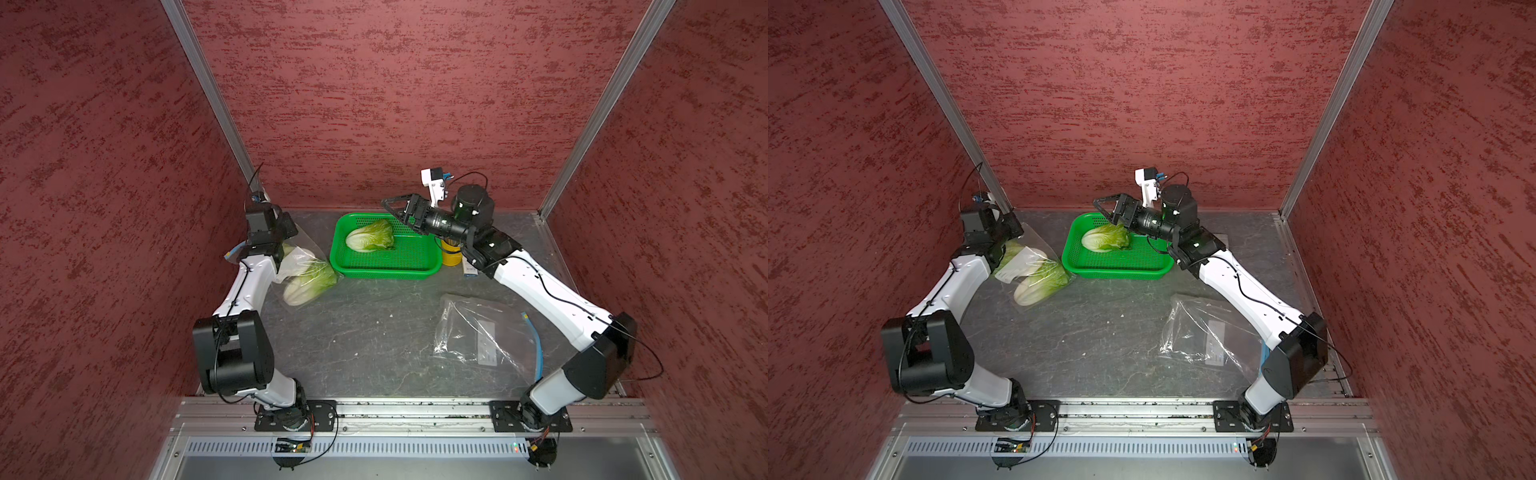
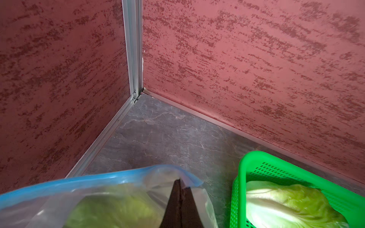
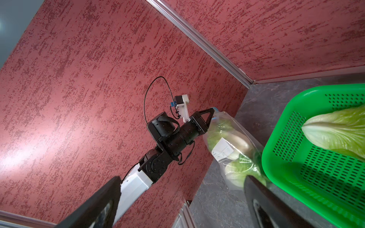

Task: Put the chinese cabbages into a zipper bag and zip it
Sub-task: Place the zipper food storage bag at the center of the board, then move the zipper food storage bag to the center of the board.

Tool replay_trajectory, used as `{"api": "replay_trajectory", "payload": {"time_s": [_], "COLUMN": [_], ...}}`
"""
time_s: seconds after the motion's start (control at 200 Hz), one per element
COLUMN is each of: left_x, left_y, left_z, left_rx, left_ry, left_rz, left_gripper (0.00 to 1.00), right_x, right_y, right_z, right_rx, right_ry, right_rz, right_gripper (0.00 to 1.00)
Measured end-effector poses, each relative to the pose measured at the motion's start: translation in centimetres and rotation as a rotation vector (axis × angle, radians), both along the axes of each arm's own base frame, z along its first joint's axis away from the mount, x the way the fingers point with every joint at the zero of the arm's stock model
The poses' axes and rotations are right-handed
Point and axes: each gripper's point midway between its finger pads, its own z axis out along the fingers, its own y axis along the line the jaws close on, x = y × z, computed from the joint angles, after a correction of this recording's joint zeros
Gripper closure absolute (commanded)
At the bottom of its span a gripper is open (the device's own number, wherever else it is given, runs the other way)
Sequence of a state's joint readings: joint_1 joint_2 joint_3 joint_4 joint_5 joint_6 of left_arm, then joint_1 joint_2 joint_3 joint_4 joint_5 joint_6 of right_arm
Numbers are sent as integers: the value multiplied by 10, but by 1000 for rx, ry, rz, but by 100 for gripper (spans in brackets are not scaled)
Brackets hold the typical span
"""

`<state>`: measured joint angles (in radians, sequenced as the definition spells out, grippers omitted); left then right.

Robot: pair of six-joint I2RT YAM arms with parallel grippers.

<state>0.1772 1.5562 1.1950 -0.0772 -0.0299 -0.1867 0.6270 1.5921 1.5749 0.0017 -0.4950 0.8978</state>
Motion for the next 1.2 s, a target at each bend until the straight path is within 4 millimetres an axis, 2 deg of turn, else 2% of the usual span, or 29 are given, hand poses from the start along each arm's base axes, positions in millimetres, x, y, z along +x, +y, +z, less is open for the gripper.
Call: {"api": "replay_trajectory", "payload": {"time_s": [0.105,0.16,0.255,0.286,0.316,0.341,0.466,0.576,0.631,0.716,0.852,1.007,1.082,1.197], "left_x": [5,7,8,8,8,7,-2,-22,-38,-66,-111,-163,-190,-230], "left_y": [1,1,-1,-1,-1,-2,-7,-22,-38,-76,-140,-214,-253,-310], "left_z": [-15,-21,-26,-26,-25,-23,-10,17,31,49,60,46,30,3], "left_rx": [0,-1,-3,-1,1,-5,-11,-25,-38,-72,-142,-244,-286,-313], "left_ry": [28,37,47,47,46,42,33,-8,-31,-60,-57,24,98,214], "left_rz": [8,8,4,2,0,2,-4,-24,-53,-133,-291,-483,-587,-741], "left_gripper": [100,88,81,72,61,55,44,35,31,30,26,25,23,21], "right_x": [2,2,2,2,3,3,3,-4,-9,-14,-25,-39,-43,-49], "right_y": [0,0,-1,-1,-1,-1,-3,-9,-14,-20,-34,-54,-62,-75], "right_z": [-2,-2,-1,-1,-1,-1,-1,6,8,15,25,36,37,26], "right_rx": [-1,-1,0,0,0,-1,-1,8,12,13,6,-8,-15,-48], "right_ry": [7,7,5,6,6,6,8,-5,-10,-19,-23,-15,-10,17], "right_rz": [0,-1,-6,-6,-7,-8,-10,-18,-24,-39,-71,-117,-142,-177], "right_gripper": [1,1,1,1,1,1,1,1,1,1,1,1,1,1]}}
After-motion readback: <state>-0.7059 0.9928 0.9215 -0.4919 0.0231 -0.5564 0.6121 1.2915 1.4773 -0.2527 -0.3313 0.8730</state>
